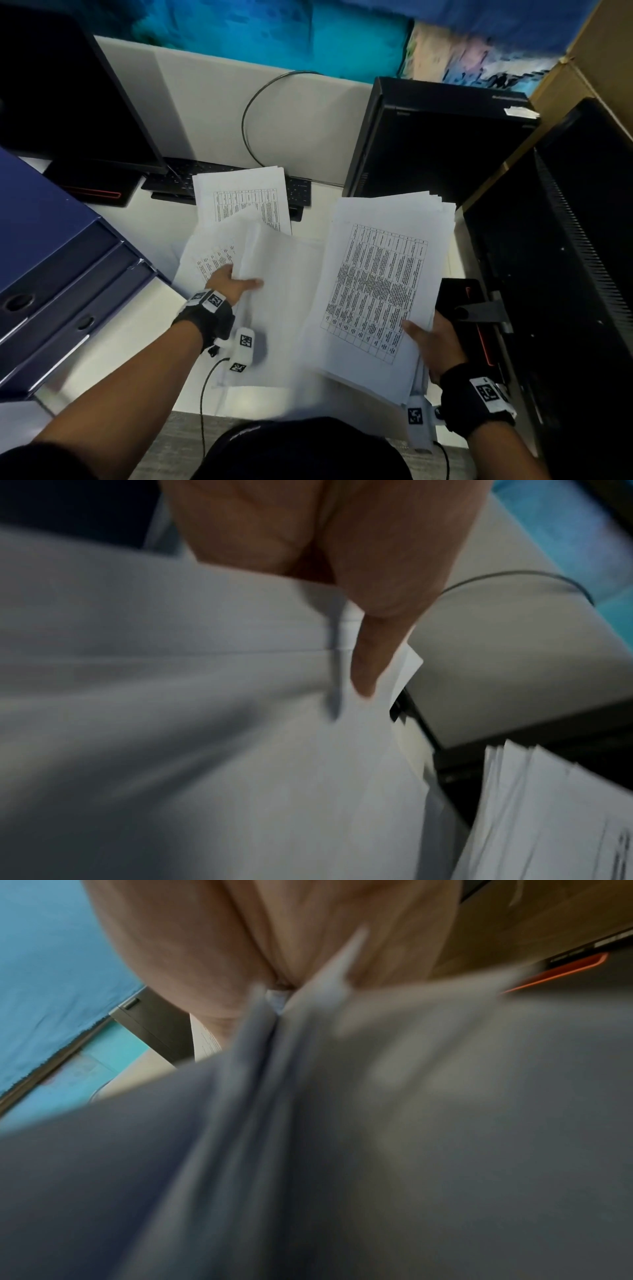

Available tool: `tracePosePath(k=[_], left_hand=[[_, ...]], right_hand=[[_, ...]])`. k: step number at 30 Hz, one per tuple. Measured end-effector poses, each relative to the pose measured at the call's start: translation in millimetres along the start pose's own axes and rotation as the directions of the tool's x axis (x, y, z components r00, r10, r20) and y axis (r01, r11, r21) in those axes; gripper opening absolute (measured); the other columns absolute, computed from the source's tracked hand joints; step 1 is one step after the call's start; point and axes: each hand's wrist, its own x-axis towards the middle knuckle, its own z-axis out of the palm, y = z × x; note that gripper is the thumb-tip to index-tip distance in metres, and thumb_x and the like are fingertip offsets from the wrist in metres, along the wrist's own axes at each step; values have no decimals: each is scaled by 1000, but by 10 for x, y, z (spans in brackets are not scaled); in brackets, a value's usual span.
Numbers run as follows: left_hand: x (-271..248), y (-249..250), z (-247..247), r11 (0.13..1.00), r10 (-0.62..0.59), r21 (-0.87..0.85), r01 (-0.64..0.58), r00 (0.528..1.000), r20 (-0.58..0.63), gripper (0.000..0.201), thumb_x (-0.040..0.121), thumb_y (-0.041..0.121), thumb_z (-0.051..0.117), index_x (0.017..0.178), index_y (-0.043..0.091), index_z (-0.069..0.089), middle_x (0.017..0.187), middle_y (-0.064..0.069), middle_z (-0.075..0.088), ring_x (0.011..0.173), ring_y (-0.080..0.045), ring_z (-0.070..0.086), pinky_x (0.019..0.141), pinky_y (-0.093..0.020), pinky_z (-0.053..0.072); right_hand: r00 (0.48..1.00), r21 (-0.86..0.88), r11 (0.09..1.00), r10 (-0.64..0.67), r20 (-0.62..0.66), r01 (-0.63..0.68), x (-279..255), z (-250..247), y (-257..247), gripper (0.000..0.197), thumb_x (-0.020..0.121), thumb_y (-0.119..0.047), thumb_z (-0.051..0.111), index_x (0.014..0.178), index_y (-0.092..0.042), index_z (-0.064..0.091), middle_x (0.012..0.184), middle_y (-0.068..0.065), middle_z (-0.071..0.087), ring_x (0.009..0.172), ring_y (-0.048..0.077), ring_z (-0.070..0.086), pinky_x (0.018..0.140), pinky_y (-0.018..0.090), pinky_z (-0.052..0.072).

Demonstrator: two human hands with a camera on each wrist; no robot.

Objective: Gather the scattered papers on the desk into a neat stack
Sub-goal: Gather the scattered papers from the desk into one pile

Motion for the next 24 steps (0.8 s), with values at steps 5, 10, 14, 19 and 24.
tracePosePath(k=[5,10,14,19,24], left_hand=[[-229,24,69,942,44,331,-55,998,41,45,77,26,75,117,11,61,117,-14,66,100,-33,61,79,-31,45],[-437,483,-235,940,271,253,-228,951,-148,35,89,15,63,124,12,62,113,-18,69,103,-37,63,88,-35,48],[-641,952,-666,844,535,249,-475,779,-327,24,92,14,61,115,11,66,93,-14,70,81,-30,63,76,-31,48],[-791,1378,-1136,767,500,-220,-603,777,-382,29,81,10,75,109,17,71,100,5,71,86,-13,69,81,-25,54],[-756,1429,-1008,740,450,-490,-461,881,-150,13,83,7,73,90,18,72,82,8,76,74,-9,71,68,-26,56]], right_hand=[[1000,-12,1000,-14,9,14,4,15,-8,30,91,6,58,111,-16,64,97,-5,73,87,10,71,73,24,58],[1000,-20,1000,-21,-2,21,6,3,-14,31,90,6,58,113,-14,63,98,-5,74,90,13,71,81,32,57],[999,-12,999,-30,-13,30,20,4,-26,30,89,8,58,110,-14,63,103,3,71,99,24,68,93,45,52],[1000,-20,999,-30,-6,30,68,42,-25,30,89,7,59,112,-12,64,108,7,71,104,28,67,97,49,51],[994,-18,996,-87,67,88,32,125,-129,31,92,-1,61,120,-12,63,110,0,72,106,20,67,95,40,53]])
